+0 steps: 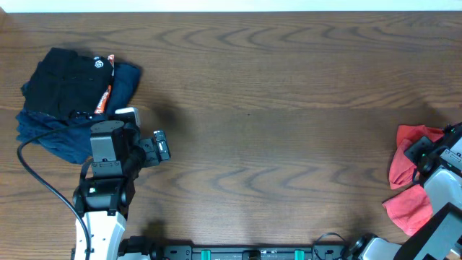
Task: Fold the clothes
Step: 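Reach the right gripper to the coral shirt and grasp it, then drag the coral shirt with the right gripper toward table center, then grasp the shirt's left edge with the left gripper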
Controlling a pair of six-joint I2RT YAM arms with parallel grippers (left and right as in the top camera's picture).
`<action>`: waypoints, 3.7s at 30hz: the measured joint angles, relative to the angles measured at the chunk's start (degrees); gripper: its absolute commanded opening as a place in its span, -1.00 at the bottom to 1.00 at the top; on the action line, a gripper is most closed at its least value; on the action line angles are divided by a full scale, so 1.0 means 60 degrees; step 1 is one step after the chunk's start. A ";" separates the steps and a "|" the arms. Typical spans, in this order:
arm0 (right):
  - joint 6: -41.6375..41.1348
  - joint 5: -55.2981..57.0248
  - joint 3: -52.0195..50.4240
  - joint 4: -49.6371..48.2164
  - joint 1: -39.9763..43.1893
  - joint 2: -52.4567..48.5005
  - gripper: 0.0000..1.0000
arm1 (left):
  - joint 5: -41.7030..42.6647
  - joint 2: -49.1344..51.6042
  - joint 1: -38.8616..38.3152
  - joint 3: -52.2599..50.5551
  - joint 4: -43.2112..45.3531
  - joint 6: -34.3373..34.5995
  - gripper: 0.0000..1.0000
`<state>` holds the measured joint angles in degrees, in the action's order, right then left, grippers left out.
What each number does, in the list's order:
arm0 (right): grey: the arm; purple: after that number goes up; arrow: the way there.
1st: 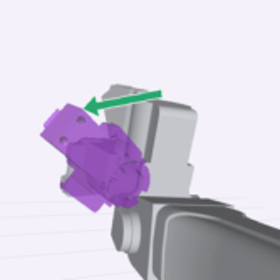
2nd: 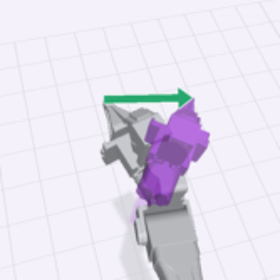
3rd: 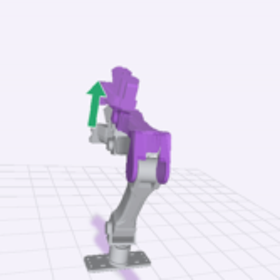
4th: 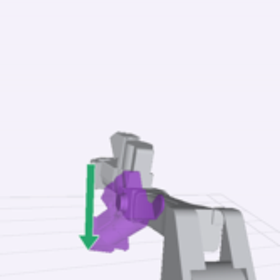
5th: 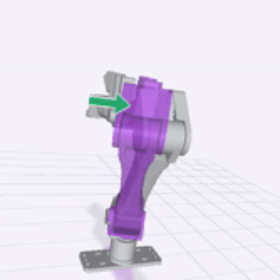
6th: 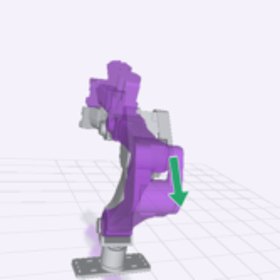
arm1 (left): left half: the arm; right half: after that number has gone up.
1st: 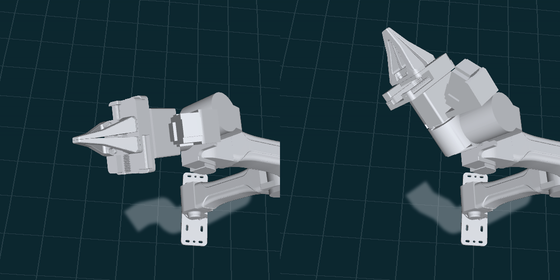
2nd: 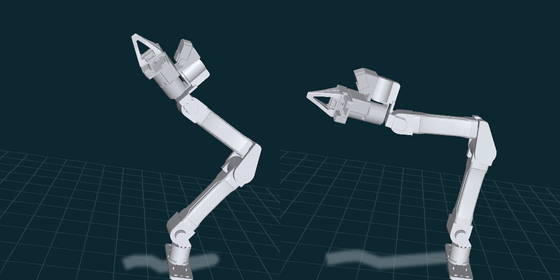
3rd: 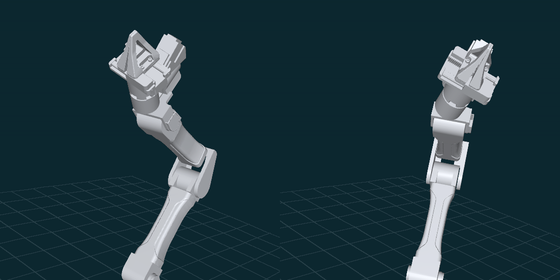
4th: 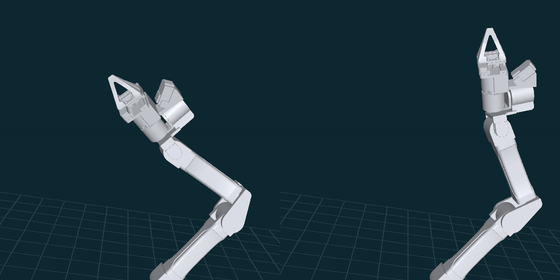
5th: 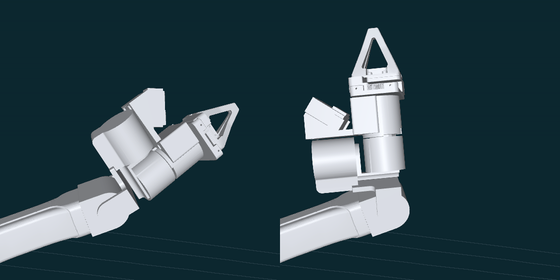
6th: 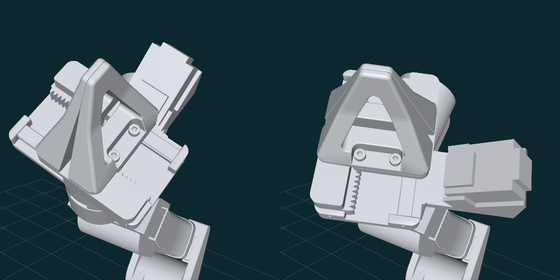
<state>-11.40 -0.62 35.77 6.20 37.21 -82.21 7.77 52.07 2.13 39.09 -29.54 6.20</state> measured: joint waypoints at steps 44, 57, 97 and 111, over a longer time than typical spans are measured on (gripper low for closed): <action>-0.0984 0.3384 0.0546 -0.7399 -0.9442 0.0018 0.98 | 0.0040 0.0000 0.0000 0.0011 0.0022 0.0000 0.96; -0.0525 0.2652 0.0965 0.0412 -0.7486 0.0648 0.99 | 0.0514 0.0011 0.0000 0.0022 0.0328 0.0437 0.97; -0.0608 0.0933 0.0969 0.2645 -0.3595 0.2481 0.99 | 0.2532 0.9628 -0.7970 0.1636 0.9664 0.7264 0.89; -0.0608 0.0849 0.0969 0.2641 -0.3595 0.2481 0.99 | 0.2656 1.0571 -0.8222 0.2849 0.8703 0.8273 -0.84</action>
<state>-15.05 4.47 41.58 22.04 15.64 -67.33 23.70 115.50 -47.20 56.18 22.68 55.83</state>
